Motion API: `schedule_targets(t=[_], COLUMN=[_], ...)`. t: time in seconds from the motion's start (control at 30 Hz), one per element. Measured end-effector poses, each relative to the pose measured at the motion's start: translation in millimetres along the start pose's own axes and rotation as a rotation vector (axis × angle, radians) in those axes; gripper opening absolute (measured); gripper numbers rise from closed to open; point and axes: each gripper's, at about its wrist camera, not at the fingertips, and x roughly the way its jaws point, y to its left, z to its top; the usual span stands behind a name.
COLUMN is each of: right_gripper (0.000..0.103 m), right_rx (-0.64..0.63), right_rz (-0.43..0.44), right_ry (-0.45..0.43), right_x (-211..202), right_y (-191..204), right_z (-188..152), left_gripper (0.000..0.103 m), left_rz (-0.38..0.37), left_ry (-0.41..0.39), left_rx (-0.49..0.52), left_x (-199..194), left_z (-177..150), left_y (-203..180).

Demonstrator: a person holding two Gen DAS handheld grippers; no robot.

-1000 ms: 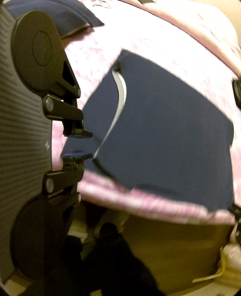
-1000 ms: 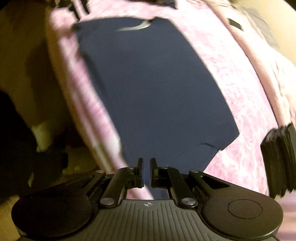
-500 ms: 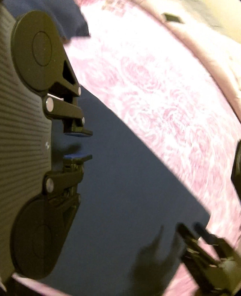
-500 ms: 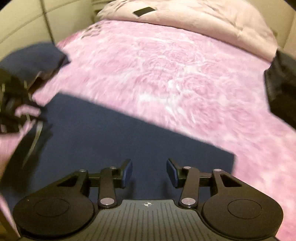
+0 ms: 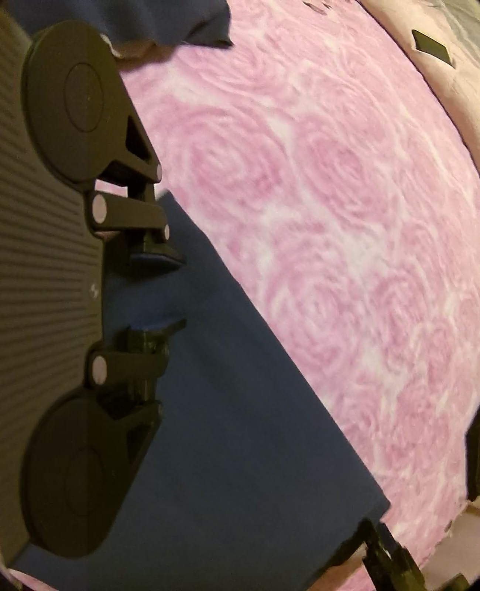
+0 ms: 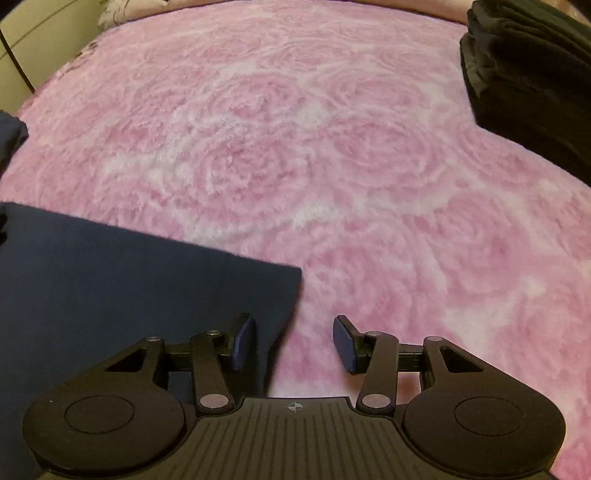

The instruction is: Fold clothes

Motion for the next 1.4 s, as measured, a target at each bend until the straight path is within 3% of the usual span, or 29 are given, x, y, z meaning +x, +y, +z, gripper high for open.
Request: schedule_targets(t=[0.17,0.27,0.4,0.57,0.7,0.83,1.0,1.2,1.27,1.4], right_gripper=[0.047,0.067,0.067,0.067,0.067,0.067,0.067,0.067,0.067,0.067], right_rx=[-0.006,0.01,0.056,0.129,-0.008,-0.133,-0.259,-0.371,-0.423,-0.51], right_rz=[-0.058,-0.074,-0.042,-0.005,-0.036,-0.093,-0.193,-0.358,-0.386,-0.378], right_ry=[-0.056,-0.102,-0.14,-0.089,-0.015,0.005,0.018,-0.028,-0.051,-0.103], right_x=[-35.4,-60.4,-86.9,-93.7,-83.9,-76.4,-52.5,-55.7,-51.6,-39.7], right_y=[46.1,81.4,164.8,295.9,405.1,479.5,517.6,509.5,501.3,496.7], right_z=[-12.8,-22.5,-46.8,-95.5,-127.1,-144.7,-168.5,-187.4,-194.1,-200.2], left_gripper=[0.027,0.025,0.025,0.023,0.024,0.033,0.042,0.054,0.064,0.064], left_rz=[0.032,0.008,-0.079,-0.155,-0.168,-0.149,-0.13,-0.09,-0.069,-0.042], left_ry=[0.049,-0.005,-0.051,-0.096,-0.152,-0.204,-0.262,-0.341,-0.376,-0.404], left_rx=[0.081,0.174,0.331,0.536,0.675,0.803,1.034,1.209,1.267,1.417], left_x=[-9.0,-22.7,-18.5,-20.3,-46.5,-61.5,-67.0,-66.6,-62.3,-49.9], left_z=[-17.6,-21.4,-32.8,-48.6,-56.6,-75.0,-105.5,-127.6,-133.2,-142.8], left_y=[18.6,18.1,10.6,11.3,20.9,24.0,18.3,23.7,24.3,24.2])
